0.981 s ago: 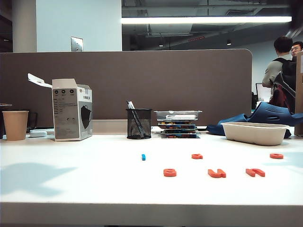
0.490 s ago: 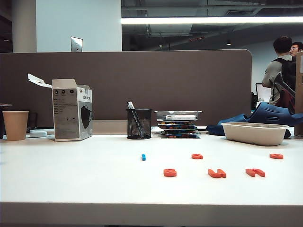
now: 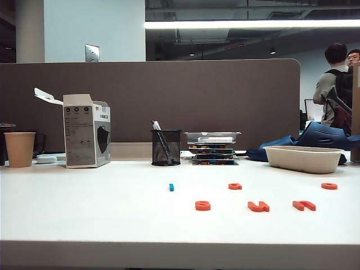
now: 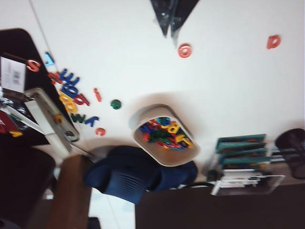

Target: Select the appropriate letters from the row of letter magnets placed on the table to arrange into the word "sun".

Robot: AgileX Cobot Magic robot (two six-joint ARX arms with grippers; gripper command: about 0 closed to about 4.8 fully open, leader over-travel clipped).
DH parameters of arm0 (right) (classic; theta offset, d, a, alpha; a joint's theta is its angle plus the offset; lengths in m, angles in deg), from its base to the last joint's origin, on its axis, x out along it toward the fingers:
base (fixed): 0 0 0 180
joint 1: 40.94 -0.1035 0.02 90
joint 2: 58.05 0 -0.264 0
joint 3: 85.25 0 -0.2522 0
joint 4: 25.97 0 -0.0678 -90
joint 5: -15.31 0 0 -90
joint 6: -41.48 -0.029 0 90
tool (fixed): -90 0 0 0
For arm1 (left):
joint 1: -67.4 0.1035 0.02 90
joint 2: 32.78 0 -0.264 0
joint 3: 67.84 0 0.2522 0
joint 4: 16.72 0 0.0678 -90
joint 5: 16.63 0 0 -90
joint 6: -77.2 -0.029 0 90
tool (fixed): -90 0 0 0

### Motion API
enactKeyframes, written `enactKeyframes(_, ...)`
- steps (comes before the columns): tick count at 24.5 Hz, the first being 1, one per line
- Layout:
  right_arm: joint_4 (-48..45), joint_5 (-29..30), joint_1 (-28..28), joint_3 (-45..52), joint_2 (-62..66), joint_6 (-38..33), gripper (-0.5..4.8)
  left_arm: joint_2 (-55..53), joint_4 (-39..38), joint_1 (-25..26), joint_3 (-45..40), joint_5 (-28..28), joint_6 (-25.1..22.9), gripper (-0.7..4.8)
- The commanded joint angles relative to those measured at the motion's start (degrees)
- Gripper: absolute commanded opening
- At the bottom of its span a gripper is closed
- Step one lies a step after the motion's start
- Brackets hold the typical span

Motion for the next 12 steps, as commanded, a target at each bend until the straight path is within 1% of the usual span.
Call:
enactKeyframes(1,-5.07,2.01,-1.16,6.16,-7.17,-1.79,-0.08,8.94,4.11,-0.83,-9.68,1.40,0.17,-0.05)
enactKeyframes(3,-7.39,2.10,-1.42,10.88,-13.09,-2.21,-0.08,16.68,7.39,-0.83,-17.97,1.42,0.17,-0.05)
enactKeyframes(4,-8.02,2.16,-1.51,12.59,-15.26,-2.19,-0.08,19.43,8.33,-0.81,-20.65,1.42,0.15,-0.05)
enactKeyframes(6,-7.65,2.27,-1.49,17.84,-20.59,-2.27,-0.08,27.85,11.76,-0.81,-28.50,1.42,-0.96,-0.05)
enactKeyframes(7,-7.85,2.23,-1.49,19.28,-21.51,-2.45,-0.08,30.23,13.31,-0.81,-30.75,1.42,-1.77,-0.05)
enactKeyframes(9,-11.58,3.30,-1.49,21.79,-23.10,-2.64,-0.08,33.48,16.63,-0.81,-34.49,1.38,-2.89,-0.05)
enactKeyframes(12,-18.84,3.30,-1.49,25.73,-25.07,-3.85,-0.08,39.08,23.37,-0.81,-41.38,1.42,-2.86,-0.05)
